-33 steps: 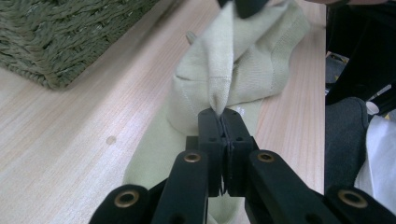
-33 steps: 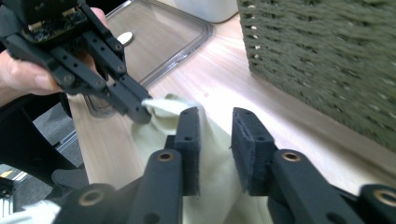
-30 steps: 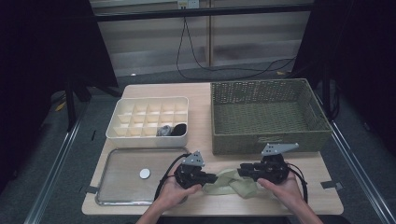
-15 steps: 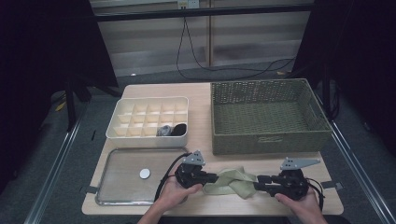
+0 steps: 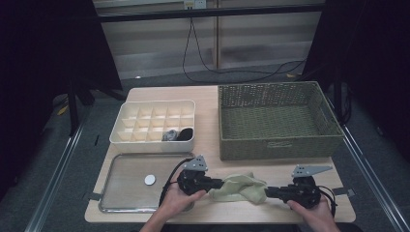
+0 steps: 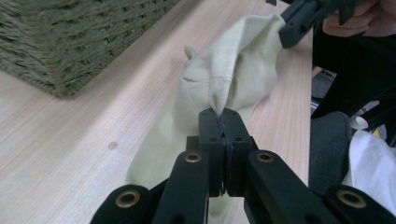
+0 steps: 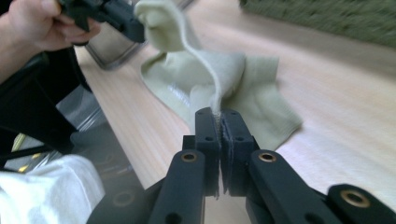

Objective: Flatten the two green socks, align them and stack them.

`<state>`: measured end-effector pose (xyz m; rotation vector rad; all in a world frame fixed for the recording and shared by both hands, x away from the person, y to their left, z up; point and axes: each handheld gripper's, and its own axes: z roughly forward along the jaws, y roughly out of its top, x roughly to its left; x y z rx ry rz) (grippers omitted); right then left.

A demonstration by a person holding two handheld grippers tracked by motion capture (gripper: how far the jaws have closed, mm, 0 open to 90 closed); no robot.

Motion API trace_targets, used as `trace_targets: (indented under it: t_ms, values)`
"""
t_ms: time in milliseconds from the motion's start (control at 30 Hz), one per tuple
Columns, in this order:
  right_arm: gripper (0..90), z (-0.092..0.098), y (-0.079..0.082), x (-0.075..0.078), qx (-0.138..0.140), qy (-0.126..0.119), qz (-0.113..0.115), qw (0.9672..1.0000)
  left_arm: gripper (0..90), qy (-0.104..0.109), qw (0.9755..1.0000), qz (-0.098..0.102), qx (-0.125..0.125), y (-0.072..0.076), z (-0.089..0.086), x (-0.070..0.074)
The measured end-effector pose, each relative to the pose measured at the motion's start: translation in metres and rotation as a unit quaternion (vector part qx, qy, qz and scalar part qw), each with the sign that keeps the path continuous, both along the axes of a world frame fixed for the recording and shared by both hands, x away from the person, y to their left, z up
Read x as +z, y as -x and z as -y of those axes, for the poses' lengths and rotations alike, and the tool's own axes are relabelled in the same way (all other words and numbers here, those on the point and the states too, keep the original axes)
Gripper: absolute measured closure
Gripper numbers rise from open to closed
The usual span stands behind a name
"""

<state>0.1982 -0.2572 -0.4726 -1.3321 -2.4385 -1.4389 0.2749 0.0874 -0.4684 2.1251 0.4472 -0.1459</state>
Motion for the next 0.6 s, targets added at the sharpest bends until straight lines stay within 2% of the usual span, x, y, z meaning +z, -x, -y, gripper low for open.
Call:
trace_targets:
  t_ms: [133,267,333,367,433,600]
  values:
    - [87.0,0.009,0.000,0.008,-0.012,-0.010,0.015,0.9998,89.1,0.007,0.9999,0.004,0.012,0.001,-0.008,0.005]
    - [87.3,0.015,0.000,0.015,-0.023,-0.018,0.028,0.9992,89.4,0.018,0.9998,0.010,0.009,0.005,-0.011,0.011]
    - [87.6,0.018,0.000,0.018,-0.029,-0.017,0.033,0.9989,89.8,0.019,0.9994,0.024,0.018,0.010,-0.013,0.015]
    - [87.7,0.019,0.000,0.018,-0.030,-0.017,0.032,0.9989,90.0,0.026,0.9993,0.021,0.017,0.011,-0.013,0.016]
    - [87.7,0.019,0.002,0.019,-0.035,-0.011,0.034,0.9987,90.0,0.025,0.9994,0.017,0.014,0.013,-0.014,0.018]
    - [87.7,0.019,0.007,0.025,-0.032,-0.023,0.040,0.9984,90.0,0.027,0.9995,0.012,0.006,0.024,-0.024,0.022]
